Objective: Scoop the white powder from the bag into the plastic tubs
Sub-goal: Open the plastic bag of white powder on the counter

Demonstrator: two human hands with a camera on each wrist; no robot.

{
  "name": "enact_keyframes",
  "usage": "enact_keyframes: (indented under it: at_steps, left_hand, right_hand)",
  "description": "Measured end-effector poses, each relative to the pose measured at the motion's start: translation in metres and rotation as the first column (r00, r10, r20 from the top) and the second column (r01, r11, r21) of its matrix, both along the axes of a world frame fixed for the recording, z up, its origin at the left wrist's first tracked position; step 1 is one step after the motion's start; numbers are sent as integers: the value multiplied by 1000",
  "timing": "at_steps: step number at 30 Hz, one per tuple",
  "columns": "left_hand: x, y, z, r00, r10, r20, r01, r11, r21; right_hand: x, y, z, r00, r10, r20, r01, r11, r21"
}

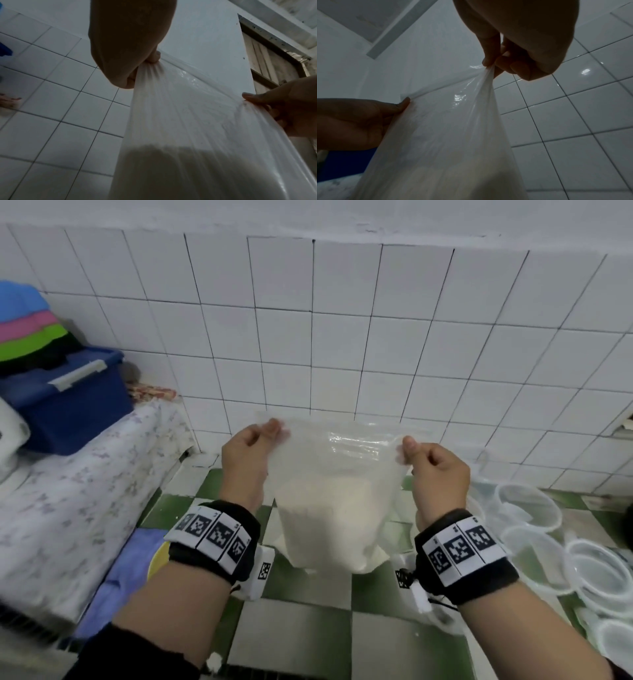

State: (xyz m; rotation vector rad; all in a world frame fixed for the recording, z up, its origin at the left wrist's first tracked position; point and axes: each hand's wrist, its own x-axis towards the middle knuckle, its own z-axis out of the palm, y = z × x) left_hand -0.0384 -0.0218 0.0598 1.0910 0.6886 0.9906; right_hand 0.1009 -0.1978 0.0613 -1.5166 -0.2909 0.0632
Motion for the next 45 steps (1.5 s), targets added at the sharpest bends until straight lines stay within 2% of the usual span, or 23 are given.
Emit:
enact_keyframes:
  at_steps: [6, 9, 14, 17, 19, 20, 22, 24, 26, 28, 32, 35, 38, 41, 45]
  left_hand:
    - [-36, -31, -42, 995, -21, -101, 19, 1000, -17]
    - [-47, -39, -50, 991, -55, -121, 55, 998, -6]
    - [-53, -39, -47, 969, -93, -229, 110, 992, 64]
    - [-51, -36, -42, 960, -49, -276, 82, 990, 111]
    - [-49, -36, -33, 971, 6, -238, 34, 985, 167]
    - [-47, -36, -29, 973, 42, -228, 17, 968, 250]
    - [-44, -37, -20, 953, 99, -287, 47, 885, 463]
    - [-39, -39, -15, 920, 108, -377, 156, 781, 605]
    - [-34, -40, -13, 895, 80, -439, 246, 732, 635]
    - [-31, -38, -13, 881, 82, -466, 261, 736, 624]
    - [-31, -36, -11, 867, 96, -489, 240, 779, 579]
    - [-32, -34, -6, 865, 103, -492, 244, 770, 590]
    - [-35, -31, -5, 870, 100, -482, 256, 744, 617]
    - [-39, -29, -4, 856, 73, -511, 330, 684, 651]
    - [-39, -24, -2, 854, 94, -511, 356, 611, 707]
  right_hand:
    - [-38, -34, -43, 999, 18, -31, -22, 991, -133]
    - [-43, -44, -52, 999, 11, -30, -16, 985, -172]
    - [-35, -50, -54, 998, 30, -50, -41, 971, -234]
    - [-25, -53, -41, 996, -14, -93, -8, 974, -225]
    - [-14, -52, -26, 999, 42, -7, -42, 971, -234]
    - [-7, -49, -18, 992, 111, 61, -91, 960, -263]
    - [3, -42, -2, 935, 319, 153, -241, 891, -384]
    - [10, -32, 11, 824, 551, 133, -397, 728, -559]
    - [14, -21, 17, 716, 695, 73, -464, 551, -694]
    - [14, -13, 21, 668, 743, 42, -482, 475, -736]
    - [9, -7, 28, 621, 783, 7, -523, 422, -740]
    - [4, -4, 26, 601, 799, 20, -518, 408, -752]
    - [3, 0, 23, 626, 776, 75, -467, 451, -760]
    - [0, 4, 22, 664, 738, 115, -444, 514, -734]
    - [-3, 4, 25, 676, 735, 44, -513, 513, -689]
